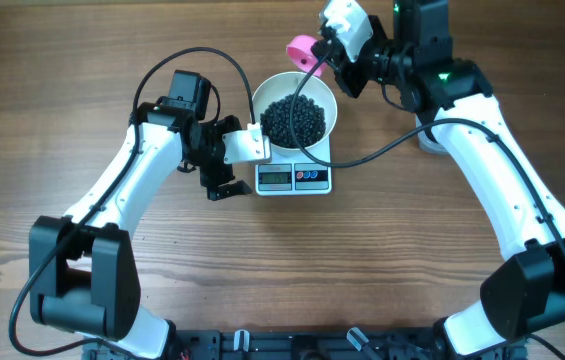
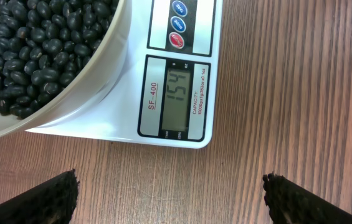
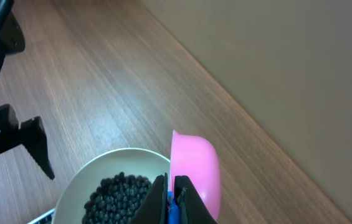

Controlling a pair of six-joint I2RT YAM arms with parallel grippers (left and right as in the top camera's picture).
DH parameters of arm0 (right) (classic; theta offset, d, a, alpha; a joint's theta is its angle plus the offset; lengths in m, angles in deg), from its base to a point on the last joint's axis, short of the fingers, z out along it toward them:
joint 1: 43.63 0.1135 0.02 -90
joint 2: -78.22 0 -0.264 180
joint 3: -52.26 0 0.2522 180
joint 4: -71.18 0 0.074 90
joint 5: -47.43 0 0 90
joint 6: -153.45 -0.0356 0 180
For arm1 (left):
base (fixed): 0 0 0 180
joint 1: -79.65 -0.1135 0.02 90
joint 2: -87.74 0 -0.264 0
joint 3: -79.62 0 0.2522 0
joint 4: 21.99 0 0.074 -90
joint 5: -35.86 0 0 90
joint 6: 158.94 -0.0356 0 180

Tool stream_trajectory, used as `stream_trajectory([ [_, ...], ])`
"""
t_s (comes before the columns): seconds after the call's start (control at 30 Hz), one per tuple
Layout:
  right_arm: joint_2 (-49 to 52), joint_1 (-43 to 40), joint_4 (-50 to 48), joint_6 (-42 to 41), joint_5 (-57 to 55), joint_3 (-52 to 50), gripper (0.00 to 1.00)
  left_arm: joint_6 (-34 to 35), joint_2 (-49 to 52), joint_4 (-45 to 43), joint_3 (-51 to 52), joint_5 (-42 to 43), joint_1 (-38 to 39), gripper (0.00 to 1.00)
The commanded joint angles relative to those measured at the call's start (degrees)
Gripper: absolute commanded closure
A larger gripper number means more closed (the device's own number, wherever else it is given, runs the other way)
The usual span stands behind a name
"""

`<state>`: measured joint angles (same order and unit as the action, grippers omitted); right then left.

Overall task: Scoop item into bowl and weigh 150g on scale
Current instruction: 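Tilt the scoop over the bowl to pour beans, right gripper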

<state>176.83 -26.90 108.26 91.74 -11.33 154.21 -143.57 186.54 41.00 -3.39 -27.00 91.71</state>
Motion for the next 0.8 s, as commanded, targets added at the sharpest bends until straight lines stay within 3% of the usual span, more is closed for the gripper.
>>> stream_trajectory([
  [0.0,-0.57,0.24,0.13,-3.06,0.98,0.33,0.96,0.5,-0.42,0.0,0.42,1.33,0.04,0.0],
  [0.23,1.2,0.31,5.7,-2.95,3.65,0.31,0.96,0.5,-0.42,0.0,0.42,1.33,0.04,0.0],
  [0.77,10.71,1.6,4.79,-0.74,4.39,0.31,0.96,0.5,-0.42,0.0,0.42,1.33,0.04,0.0],
])
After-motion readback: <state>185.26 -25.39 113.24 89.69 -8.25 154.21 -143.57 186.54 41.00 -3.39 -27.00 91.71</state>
